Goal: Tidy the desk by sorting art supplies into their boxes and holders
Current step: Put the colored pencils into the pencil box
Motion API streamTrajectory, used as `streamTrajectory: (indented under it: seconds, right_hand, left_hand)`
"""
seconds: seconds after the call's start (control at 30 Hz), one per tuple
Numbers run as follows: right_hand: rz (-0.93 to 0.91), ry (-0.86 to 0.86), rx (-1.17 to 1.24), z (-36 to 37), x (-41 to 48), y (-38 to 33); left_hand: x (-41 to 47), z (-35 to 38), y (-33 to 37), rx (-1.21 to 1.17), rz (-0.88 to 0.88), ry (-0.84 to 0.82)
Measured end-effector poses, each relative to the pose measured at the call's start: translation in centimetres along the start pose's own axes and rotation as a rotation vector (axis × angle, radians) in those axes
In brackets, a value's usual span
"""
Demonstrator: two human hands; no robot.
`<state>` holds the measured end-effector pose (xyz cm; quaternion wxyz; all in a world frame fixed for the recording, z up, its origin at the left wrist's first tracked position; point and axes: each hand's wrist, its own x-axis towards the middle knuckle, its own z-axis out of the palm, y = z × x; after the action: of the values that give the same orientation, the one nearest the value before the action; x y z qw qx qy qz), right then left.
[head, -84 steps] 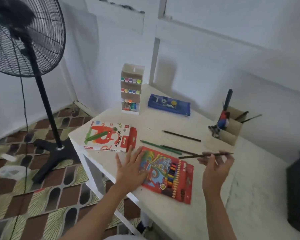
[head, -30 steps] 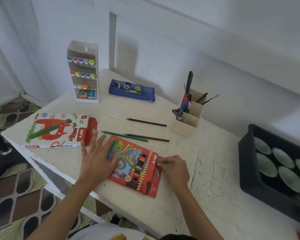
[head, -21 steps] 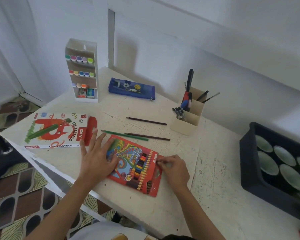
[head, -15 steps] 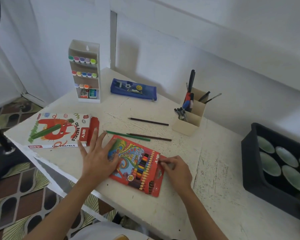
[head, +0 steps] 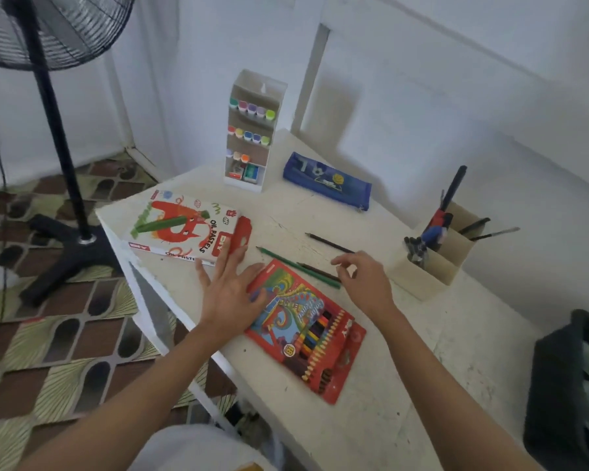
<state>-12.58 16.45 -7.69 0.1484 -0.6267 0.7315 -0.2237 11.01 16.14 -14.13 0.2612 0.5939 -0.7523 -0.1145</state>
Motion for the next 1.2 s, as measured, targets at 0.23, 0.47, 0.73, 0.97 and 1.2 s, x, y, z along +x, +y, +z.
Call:
streamTrajectory:
  seconds: [0.23,0.47,0.73,0.97,1.2]
  right_hand:
    - [-0.119,-0.024,-0.223,2.7,5.3,-1.7]
    - [0.040,-0.022,-0.244,4.6,7.3,-1.8]
    - [-0.119,0.080,-0.034,3.6,5.6,-1.2]
    - [-0.336,0.352,0.378,-1.4,-0.6,-3.0]
    - [0.044,0.695,0.836,-3.1,-6.4,-1.6]
  left_hand:
    - [0.1,0.2,0.0,0.033,-0.035,-0.027]
    - [0.1,-0.5,0.7,0.100,-0.003,-0.067]
    - [0.3,-0.2,0.7,0.070,-0.009,-0.063]
    - [0.3,0.0,0.5,0.061,0.027,-0.043]
    - [0.4,0.0,0.7,0.147,0.104,-0.085]
